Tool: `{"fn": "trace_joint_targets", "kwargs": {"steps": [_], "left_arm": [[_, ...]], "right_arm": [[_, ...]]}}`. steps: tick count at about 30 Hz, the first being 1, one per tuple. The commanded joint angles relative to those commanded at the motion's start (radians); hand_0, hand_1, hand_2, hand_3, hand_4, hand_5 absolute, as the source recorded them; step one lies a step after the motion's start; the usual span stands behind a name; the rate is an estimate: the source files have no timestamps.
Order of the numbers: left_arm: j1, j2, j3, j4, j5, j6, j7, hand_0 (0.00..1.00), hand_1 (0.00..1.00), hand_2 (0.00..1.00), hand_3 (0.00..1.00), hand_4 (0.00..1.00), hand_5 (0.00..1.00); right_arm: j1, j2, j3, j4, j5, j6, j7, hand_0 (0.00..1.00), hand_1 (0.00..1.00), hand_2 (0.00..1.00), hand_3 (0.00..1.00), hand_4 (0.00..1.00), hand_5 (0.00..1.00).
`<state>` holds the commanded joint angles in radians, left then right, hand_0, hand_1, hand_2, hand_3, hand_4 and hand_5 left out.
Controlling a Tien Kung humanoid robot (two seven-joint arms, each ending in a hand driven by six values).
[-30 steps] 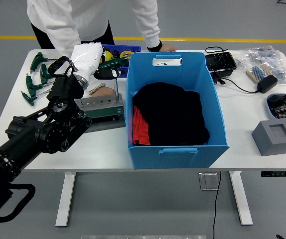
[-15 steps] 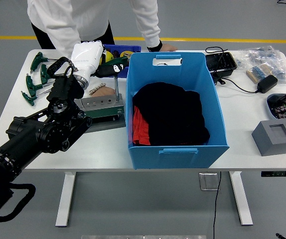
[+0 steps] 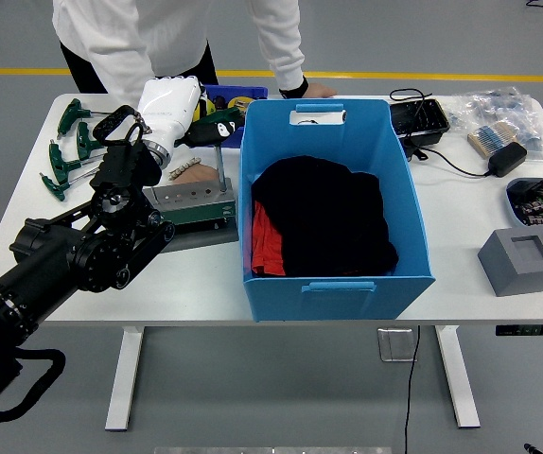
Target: Lift tool from toolbox,place it in box,lift tool from toolbox,place it in box
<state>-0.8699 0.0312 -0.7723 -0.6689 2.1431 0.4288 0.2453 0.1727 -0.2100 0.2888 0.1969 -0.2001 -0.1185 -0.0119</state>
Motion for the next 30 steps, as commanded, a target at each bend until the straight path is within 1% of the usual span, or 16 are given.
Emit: {"fn": "trace_joint_targets", "kwargs": {"steps": [3, 4, 9, 10, 13, 15, 16, 24, 27, 28, 30], "left_arm": [[0.002, 0.003, 0.000, -0.011, 0.006, -0.014, 0.008, 0.256, 0.183, 0.228, 0.432, 0.974, 0.694], [0.003, 0.004, 0.001, -0.015, 0.008, -0.018, 0.011, 0.270, 0.200, 0.291, 0.509, 0.994, 0.709], [0.005, 0.006, 0.004, -0.035, 0.022, -0.044, 0.028, 0.270, 0.200, 0.291, 0.509, 0.994, 0.709], [0.005, 0.007, 0.005, -0.037, 0.024, -0.048, 0.031, 0.275, 0.221, 0.324, 0.525, 0.998, 0.719], [0.006, 0.009, 0.009, -0.052, 0.042, -0.083, 0.052, 0.275, 0.221, 0.324, 0.525, 0.998, 0.719], [0.006, 0.009, 0.011, -0.058, 0.050, -0.098, 0.060, 0.275, 0.221, 0.324, 0.525, 0.998, 0.719], [0.006, 0.010, 0.013, -0.063, 0.056, -0.113, 0.068, 0.277, 0.228, 0.315, 0.515, 0.998, 0.739], [0.007, 0.015, 0.015, -0.097, 0.072, -0.189, 0.119, 0.276, 0.228, 0.314, 0.511, 0.998, 0.750], [0.004, 0.016, 0.012, -0.110, 0.078, -0.211, 0.136, 0.276, 0.228, 0.314, 0.511, 0.998, 0.750], [0.004, 0.017, 0.012, -0.112, 0.079, -0.214, 0.138, 0.263, 0.225, 0.303, 0.489, 0.998, 0.752], [0.001, 0.018, 0.011, -0.117, 0.082, -0.228, 0.146, 0.263, 0.225, 0.303, 0.489, 0.998, 0.752]], "right_arm": [[-0.001, 0.000, 0.000, 0.000, 0.000, 0.000, 0.000, 0.685, 0.673, 0.749, 0.599, 0.804, 0.744], [-0.001, 0.000, 0.000, 0.000, 0.000, 0.000, 0.000, 0.685, 0.673, 0.749, 0.598, 0.802, 0.743], [-0.003, 0.001, 0.002, 0.000, 0.001, -0.001, 0.000, 0.685, 0.673, 0.749, 0.598, 0.802, 0.743], [-0.003, 0.001, 0.002, 0.000, 0.001, -0.001, 0.000, 0.685, 0.674, 0.749, 0.598, 0.802, 0.741], [-0.006, 0.002, 0.005, 0.000, -0.002, -0.002, -0.001, 0.685, 0.674, 0.749, 0.598, 0.802, 0.741], [-0.007, 0.002, 0.006, 0.000, -0.004, -0.002, -0.001, 0.685, 0.674, 0.749, 0.598, 0.802, 0.741], [-0.008, 0.002, 0.007, 0.000, -0.006, -0.001, -0.002, 0.685, 0.674, 0.749, 0.598, 0.801, 0.741], [-0.014, 0.002, 0.012, 0.001, -0.014, -0.001, -0.004, 0.684, 0.673, 0.749, 0.598, 0.801, 0.741], [-0.016, 0.002, 0.014, 0.001, -0.017, -0.001, -0.004, 0.684, 0.673, 0.749, 0.598, 0.801, 0.741], [-0.016, 0.002, 0.014, 0.001, -0.017, -0.001, -0.004, 0.684, 0.673, 0.749, 0.598, 0.800, 0.740], [-0.017, 0.002, 0.014, 0.001, -0.017, -0.001, -0.004, 0.684, 0.673, 0.749, 0.598, 0.800, 0.740]]}}
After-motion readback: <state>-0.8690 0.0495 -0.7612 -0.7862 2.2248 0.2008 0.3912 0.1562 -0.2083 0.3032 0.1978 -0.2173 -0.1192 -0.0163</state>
